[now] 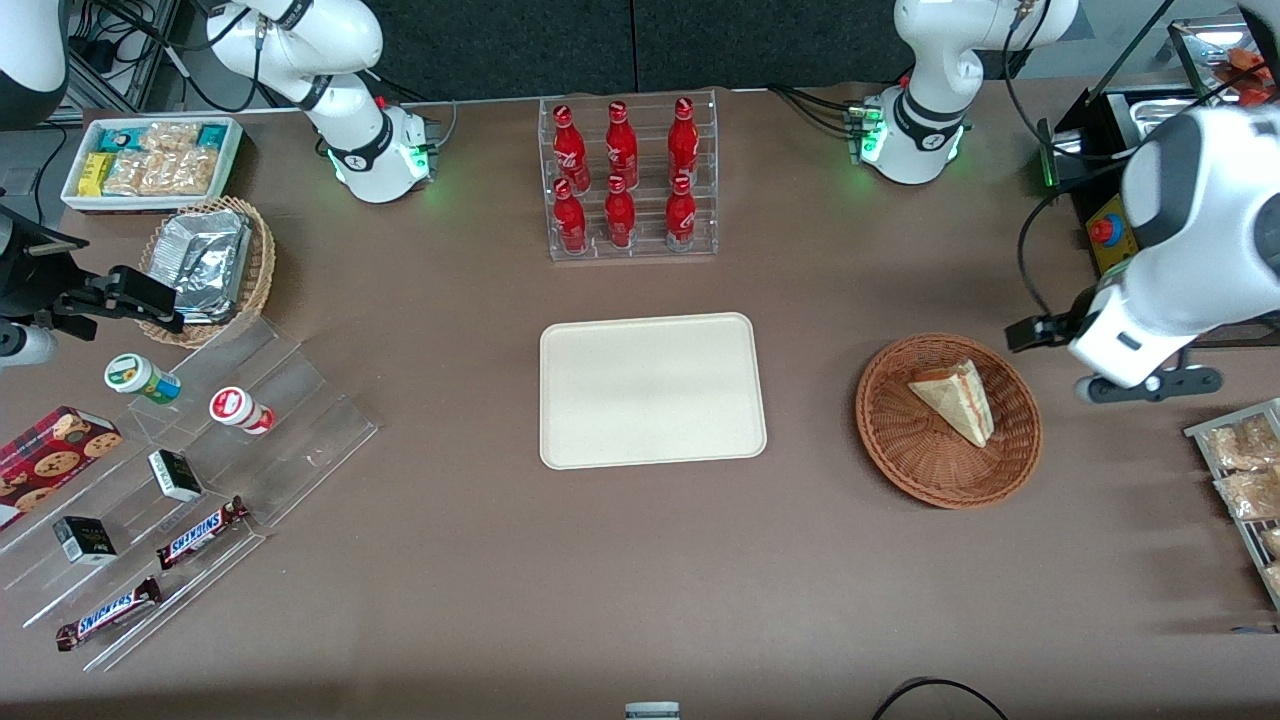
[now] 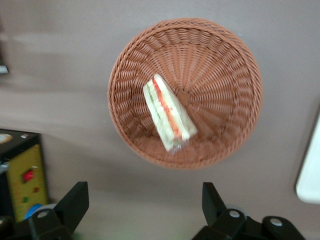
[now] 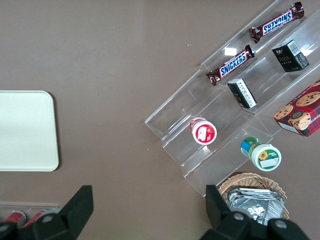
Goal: Place sandwich from basket to tray
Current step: 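Move the left gripper over the wrapped sandwich in the wicker basket, then lower the left gripper and close it on the sandwich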
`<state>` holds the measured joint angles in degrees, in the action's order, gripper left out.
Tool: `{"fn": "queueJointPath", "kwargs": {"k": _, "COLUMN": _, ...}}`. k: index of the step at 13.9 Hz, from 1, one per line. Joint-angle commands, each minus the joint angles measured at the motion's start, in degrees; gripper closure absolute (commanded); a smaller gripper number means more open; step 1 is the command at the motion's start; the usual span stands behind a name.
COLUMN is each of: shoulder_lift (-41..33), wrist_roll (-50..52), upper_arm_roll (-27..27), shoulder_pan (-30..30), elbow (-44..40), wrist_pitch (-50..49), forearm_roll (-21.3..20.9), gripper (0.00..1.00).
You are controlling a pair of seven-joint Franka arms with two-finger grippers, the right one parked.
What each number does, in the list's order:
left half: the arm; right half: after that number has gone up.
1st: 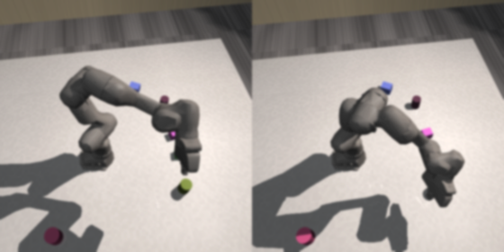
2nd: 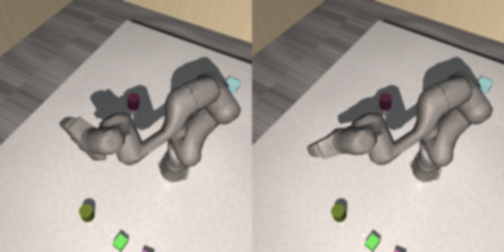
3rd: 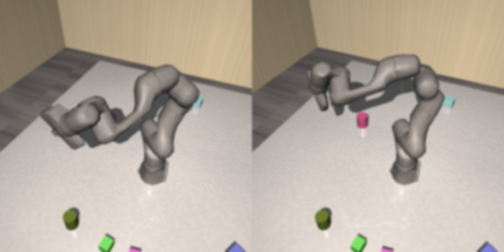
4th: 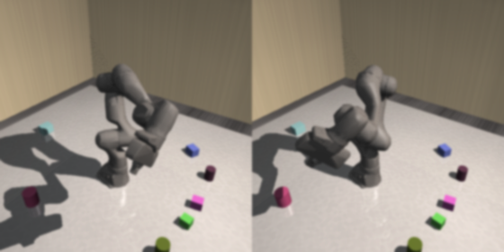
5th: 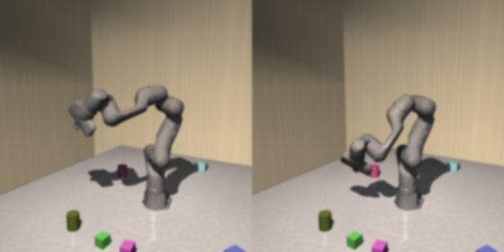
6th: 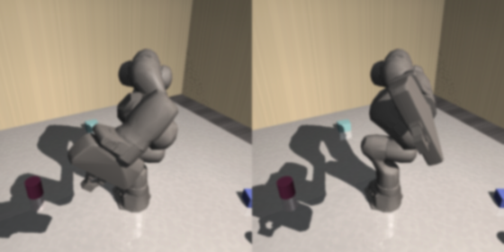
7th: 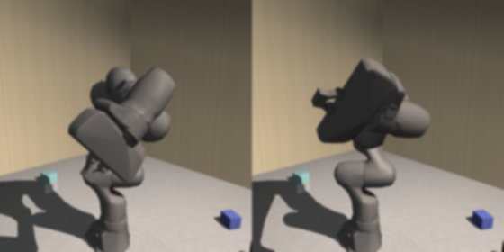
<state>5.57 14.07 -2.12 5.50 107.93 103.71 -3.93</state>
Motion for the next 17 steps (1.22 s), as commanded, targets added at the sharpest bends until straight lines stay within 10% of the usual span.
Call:
{"fn": "queueJointPath", "kwargs": {"k": 1, "shoulder_lift": -2.14, "wrist_roll": 12.34, "upper_arm_roll": 0.10, "shoulder_pan": 0.30, "elbow": 9.46, "wrist_pitch": 10.60, "forearm_roll": -0.90, "gripper": 0.00}}
{"fn": "queueJointPath", "kwargs": {"k": 6, "shoulder_lift": -2.41, "wrist_roll": 29.15, "upper_arm_roll": 0.18, "shoulder_pan": 0.31, "elbow": 22.67, "wrist_pitch": 30.22, "forearm_roll": -0.72, "gripper": 0.00}}
{"fn": "queueJointPath", "kwargs": {"k": 17, "shoulder_lift": -0.04, "wrist_roll": 30.50, "upper_arm_roll": 0.27, "shoulder_pan": 0.39, "elbow": 30.24, "wrist_pitch": 41.57, "forearm_roll": -0.81, "gripper": 0.00}}
